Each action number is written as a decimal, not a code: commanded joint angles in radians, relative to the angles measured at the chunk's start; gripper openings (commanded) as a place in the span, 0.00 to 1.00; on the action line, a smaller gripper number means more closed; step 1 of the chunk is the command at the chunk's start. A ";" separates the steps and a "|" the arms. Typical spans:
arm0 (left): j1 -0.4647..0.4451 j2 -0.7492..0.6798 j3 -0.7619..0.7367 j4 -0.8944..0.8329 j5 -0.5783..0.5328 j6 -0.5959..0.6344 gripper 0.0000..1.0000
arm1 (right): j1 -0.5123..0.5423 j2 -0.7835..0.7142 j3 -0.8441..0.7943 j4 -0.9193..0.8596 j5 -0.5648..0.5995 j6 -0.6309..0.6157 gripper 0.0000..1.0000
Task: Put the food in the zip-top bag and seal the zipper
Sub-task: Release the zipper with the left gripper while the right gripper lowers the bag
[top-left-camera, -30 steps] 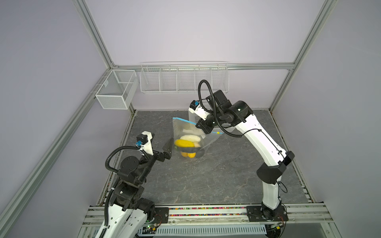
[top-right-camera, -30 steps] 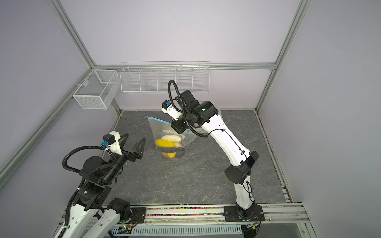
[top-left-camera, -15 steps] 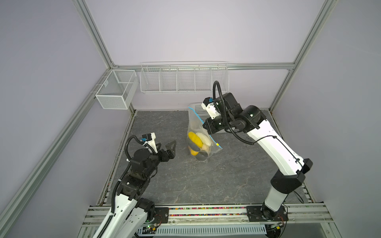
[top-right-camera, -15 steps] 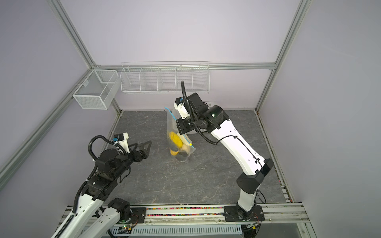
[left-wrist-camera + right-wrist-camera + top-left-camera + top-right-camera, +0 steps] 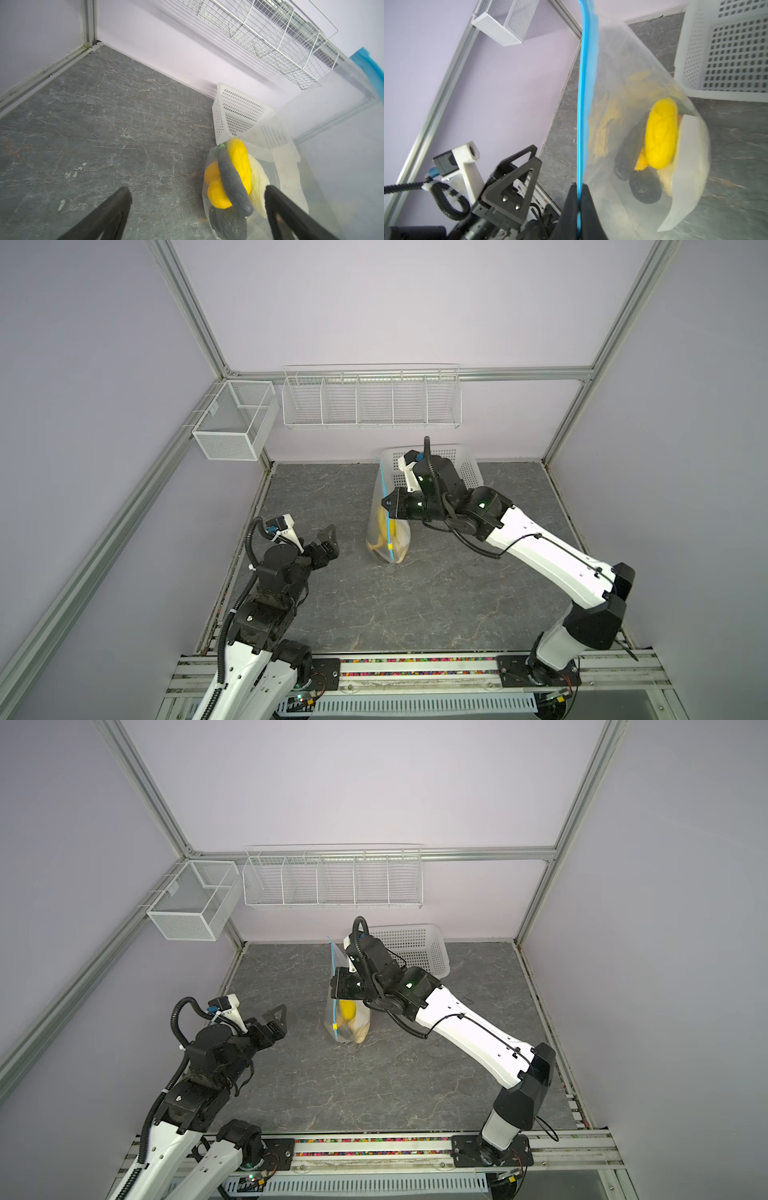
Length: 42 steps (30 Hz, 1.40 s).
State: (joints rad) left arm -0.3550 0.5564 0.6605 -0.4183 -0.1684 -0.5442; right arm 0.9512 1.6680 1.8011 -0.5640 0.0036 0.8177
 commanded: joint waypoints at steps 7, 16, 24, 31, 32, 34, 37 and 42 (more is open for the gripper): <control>0.005 0.008 0.027 -0.008 -0.060 0.003 0.99 | 0.032 -0.185 -0.253 0.243 0.053 0.172 0.07; 0.007 0.127 0.063 -0.004 -0.045 -0.031 0.99 | -0.160 -0.427 -0.713 0.259 -0.014 0.228 0.07; 0.008 0.170 -0.004 0.056 0.011 -0.054 0.99 | -0.336 -0.541 -0.948 0.219 -0.079 0.168 0.06; 0.008 0.192 -0.023 0.004 0.004 -0.052 0.99 | -0.399 -0.477 -0.977 0.142 -0.121 -0.003 0.06; 0.008 0.216 -0.027 -0.001 0.010 -0.056 0.99 | -0.406 -0.470 -0.979 0.139 -0.123 -0.020 0.06; 0.007 0.211 -0.050 0.016 0.046 -0.054 0.99 | -0.416 -0.466 -0.987 0.143 -0.115 -0.046 0.06; 0.007 0.203 -0.114 0.102 0.102 -0.070 0.99 | -0.448 -0.444 -0.980 0.109 -0.083 -0.118 0.06; 0.005 0.242 -0.140 0.164 0.169 -0.079 0.99 | -0.518 -0.383 -0.990 0.111 -0.089 -0.214 0.06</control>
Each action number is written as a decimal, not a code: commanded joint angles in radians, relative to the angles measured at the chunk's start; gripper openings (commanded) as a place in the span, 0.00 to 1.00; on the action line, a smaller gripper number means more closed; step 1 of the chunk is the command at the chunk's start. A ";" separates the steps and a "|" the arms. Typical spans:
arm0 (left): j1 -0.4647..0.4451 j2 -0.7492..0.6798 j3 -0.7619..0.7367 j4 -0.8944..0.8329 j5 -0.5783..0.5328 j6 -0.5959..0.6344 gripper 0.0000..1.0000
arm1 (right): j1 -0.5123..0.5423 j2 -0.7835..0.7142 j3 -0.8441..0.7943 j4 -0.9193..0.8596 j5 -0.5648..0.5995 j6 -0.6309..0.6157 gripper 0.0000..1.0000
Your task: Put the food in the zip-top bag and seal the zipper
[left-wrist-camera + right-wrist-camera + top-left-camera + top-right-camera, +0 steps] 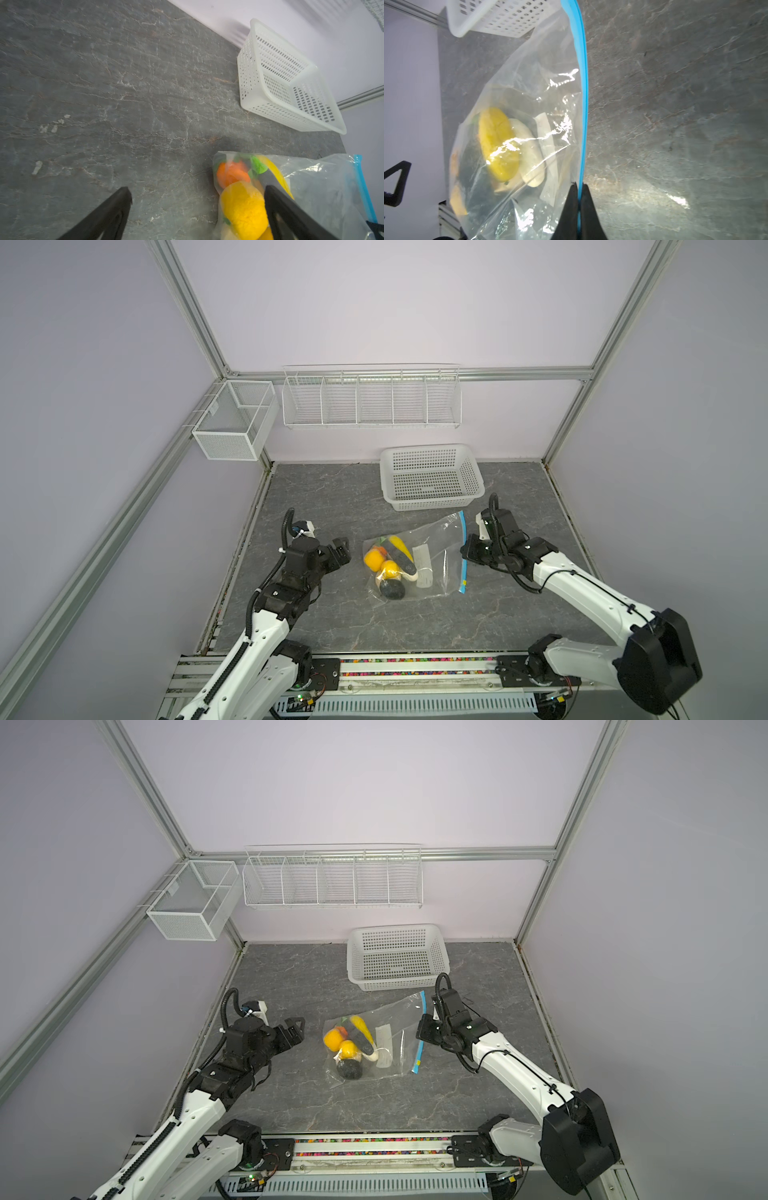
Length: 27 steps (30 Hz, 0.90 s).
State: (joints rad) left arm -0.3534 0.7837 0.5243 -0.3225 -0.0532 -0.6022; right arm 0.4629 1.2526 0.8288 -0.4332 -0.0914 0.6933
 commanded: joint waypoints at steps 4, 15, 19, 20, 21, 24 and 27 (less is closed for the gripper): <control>-0.011 0.068 -0.011 0.113 0.093 -0.051 0.96 | -0.090 0.109 -0.033 0.033 -0.052 -0.126 0.06; -0.074 0.268 0.066 0.210 0.280 -0.046 0.79 | -0.175 0.249 -0.053 0.140 -0.093 -0.137 0.06; -0.096 0.246 0.024 0.310 0.353 -0.052 0.78 | -0.180 0.273 -0.048 0.154 -0.101 -0.136 0.06; -0.096 0.239 0.011 0.332 0.358 -0.059 0.78 | -0.181 0.279 -0.044 0.154 -0.108 -0.138 0.06; -0.096 0.238 0.003 0.341 0.354 -0.069 0.78 | -0.181 0.286 -0.038 0.154 -0.114 -0.142 0.06; -0.097 0.270 0.006 0.369 0.365 -0.101 0.72 | -0.183 0.311 -0.014 0.143 -0.148 -0.153 0.06; -0.108 0.337 0.029 0.389 0.424 -0.117 0.59 | -0.185 0.319 -0.003 0.140 -0.168 -0.153 0.06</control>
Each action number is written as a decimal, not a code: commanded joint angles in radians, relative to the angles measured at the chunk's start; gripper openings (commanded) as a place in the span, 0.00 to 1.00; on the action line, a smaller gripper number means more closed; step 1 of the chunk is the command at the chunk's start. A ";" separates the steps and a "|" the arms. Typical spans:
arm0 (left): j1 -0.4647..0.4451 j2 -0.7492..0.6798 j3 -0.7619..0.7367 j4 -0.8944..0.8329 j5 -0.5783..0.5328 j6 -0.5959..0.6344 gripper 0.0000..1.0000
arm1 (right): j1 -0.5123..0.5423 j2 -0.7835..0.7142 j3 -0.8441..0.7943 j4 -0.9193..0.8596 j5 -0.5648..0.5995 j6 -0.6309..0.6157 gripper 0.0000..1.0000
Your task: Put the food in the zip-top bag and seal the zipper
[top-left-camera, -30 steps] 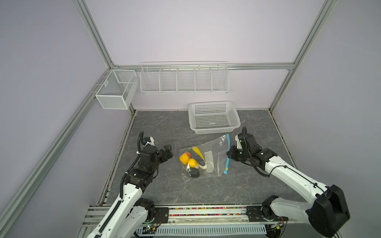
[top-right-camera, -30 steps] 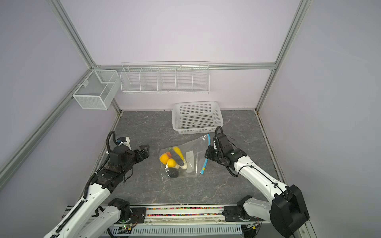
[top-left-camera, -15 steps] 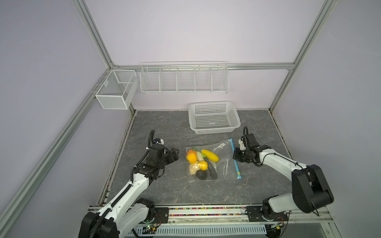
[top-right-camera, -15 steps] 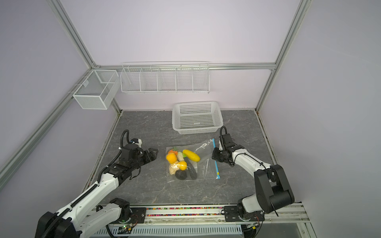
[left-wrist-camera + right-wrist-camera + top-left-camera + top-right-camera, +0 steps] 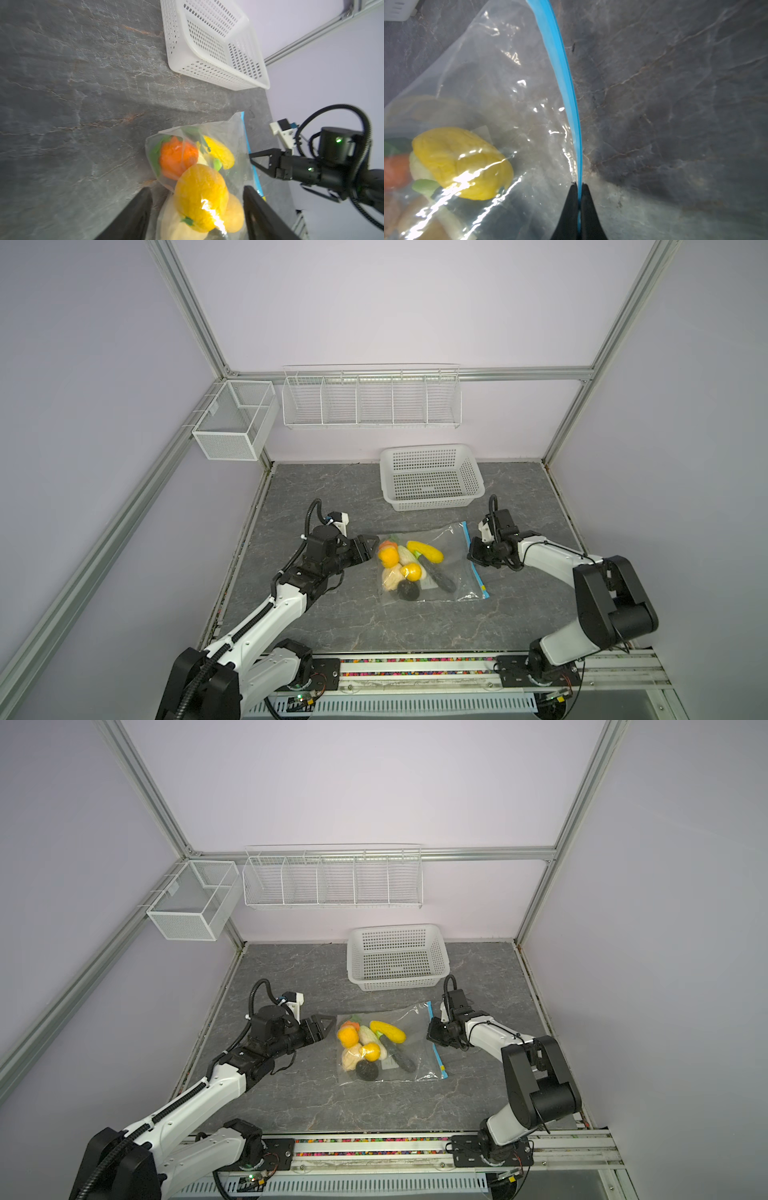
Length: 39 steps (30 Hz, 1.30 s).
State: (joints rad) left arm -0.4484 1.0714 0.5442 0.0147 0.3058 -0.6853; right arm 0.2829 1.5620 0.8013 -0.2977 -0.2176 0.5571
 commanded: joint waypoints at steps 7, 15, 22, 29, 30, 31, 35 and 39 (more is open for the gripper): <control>-0.060 0.127 0.086 -0.002 0.177 0.007 0.25 | -0.005 0.007 0.052 -0.002 -0.074 -0.013 0.06; -0.098 0.072 0.184 -0.159 0.121 0.119 0.24 | -0.005 -0.014 0.034 0.017 -0.088 0.000 0.06; -0.189 0.163 0.223 -0.138 0.110 0.114 0.29 | -0.005 -0.033 0.033 0.013 -0.085 -0.006 0.06; -0.192 0.197 0.242 -0.088 0.119 0.094 0.31 | -0.006 -0.048 0.029 0.012 -0.086 -0.002 0.07; -0.193 0.219 0.252 -0.081 0.132 0.096 0.31 | -0.007 -0.052 0.029 0.011 -0.086 -0.002 0.07; -0.194 0.241 0.261 -0.083 0.143 0.101 0.31 | -0.005 -0.053 0.029 0.011 -0.084 -0.001 0.08; -0.194 0.315 0.275 -0.040 0.169 0.111 0.31 | -0.006 -0.062 0.035 0.008 -0.070 0.000 0.19; -0.193 0.361 0.264 0.004 0.185 0.098 0.31 | -0.007 -0.075 0.041 -0.002 -0.067 0.000 0.29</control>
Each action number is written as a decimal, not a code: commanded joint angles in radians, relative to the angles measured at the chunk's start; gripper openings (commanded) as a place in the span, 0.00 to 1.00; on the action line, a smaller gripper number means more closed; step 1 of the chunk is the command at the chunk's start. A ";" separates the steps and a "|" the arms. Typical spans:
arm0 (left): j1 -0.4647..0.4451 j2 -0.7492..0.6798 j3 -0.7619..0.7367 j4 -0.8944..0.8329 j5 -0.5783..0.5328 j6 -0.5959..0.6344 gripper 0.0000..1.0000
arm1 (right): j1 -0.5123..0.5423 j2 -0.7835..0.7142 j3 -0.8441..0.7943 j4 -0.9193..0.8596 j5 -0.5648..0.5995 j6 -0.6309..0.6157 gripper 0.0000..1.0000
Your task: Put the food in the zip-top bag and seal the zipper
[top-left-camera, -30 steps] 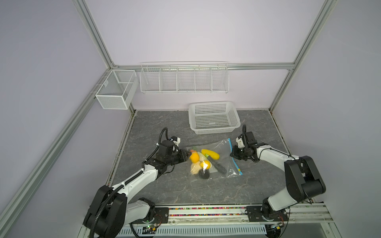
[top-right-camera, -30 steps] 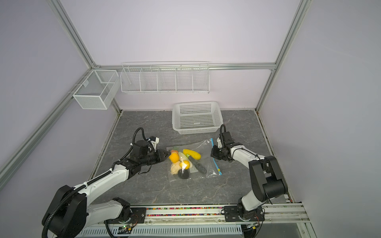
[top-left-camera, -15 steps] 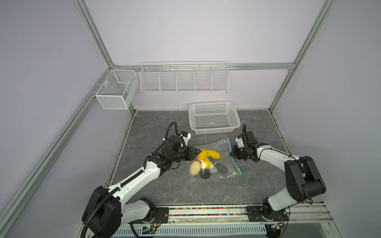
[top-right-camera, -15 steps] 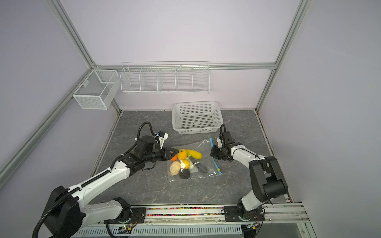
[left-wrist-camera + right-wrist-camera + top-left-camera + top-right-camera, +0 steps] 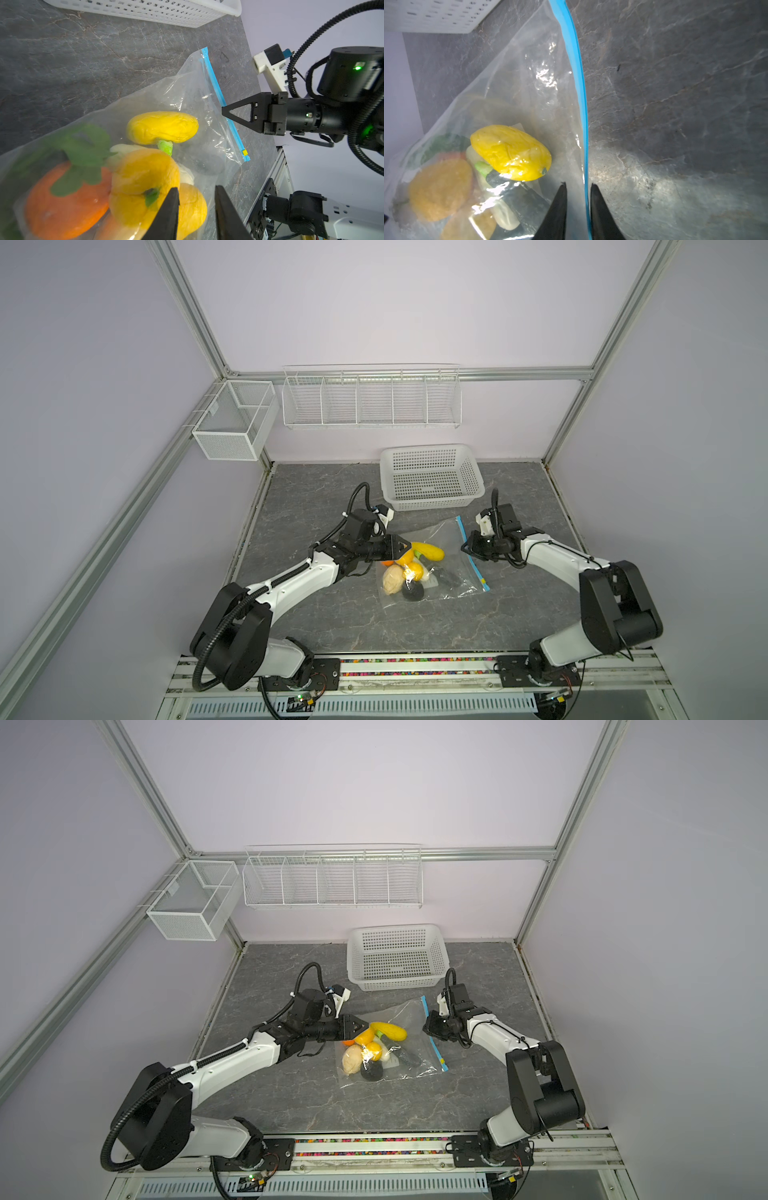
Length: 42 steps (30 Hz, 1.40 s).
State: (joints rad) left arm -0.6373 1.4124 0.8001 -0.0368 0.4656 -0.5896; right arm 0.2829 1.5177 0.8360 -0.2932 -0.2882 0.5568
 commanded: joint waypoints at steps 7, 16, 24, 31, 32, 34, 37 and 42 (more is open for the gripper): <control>-0.004 0.054 -0.017 0.123 0.009 -0.016 0.31 | -0.011 -0.059 0.028 -0.020 0.021 -0.030 0.38; 0.018 0.127 -0.013 0.232 0.010 -0.042 0.31 | -0.010 -0.118 0.035 0.053 -0.055 -0.135 0.49; 0.046 0.137 0.014 0.234 0.027 -0.042 0.33 | 0.067 -0.262 -0.041 0.222 -0.124 -0.337 0.54; 0.061 -0.125 0.022 0.060 -0.094 -0.028 0.38 | 0.234 -0.267 -0.150 0.521 -0.102 -0.578 0.53; 0.069 -0.155 0.012 0.049 -0.110 -0.024 0.41 | 0.260 -0.254 -0.159 0.567 -0.097 -0.611 0.53; 0.092 -0.196 -0.003 0.025 -0.137 -0.029 0.44 | 0.308 -0.218 -0.166 0.630 -0.077 -0.662 0.55; 0.128 -0.232 -0.016 -0.025 -0.146 -0.038 0.49 | 0.364 -0.143 -0.166 0.729 -0.059 -0.714 0.56; 0.144 -0.284 -0.059 -0.062 -0.172 -0.030 0.62 | 0.396 -0.013 -0.129 0.811 -0.045 -0.750 0.54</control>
State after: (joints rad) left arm -0.4992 1.1561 0.7708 -0.0357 0.3305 -0.6250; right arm 0.6708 1.4555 0.6872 0.4026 -0.3531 -0.1162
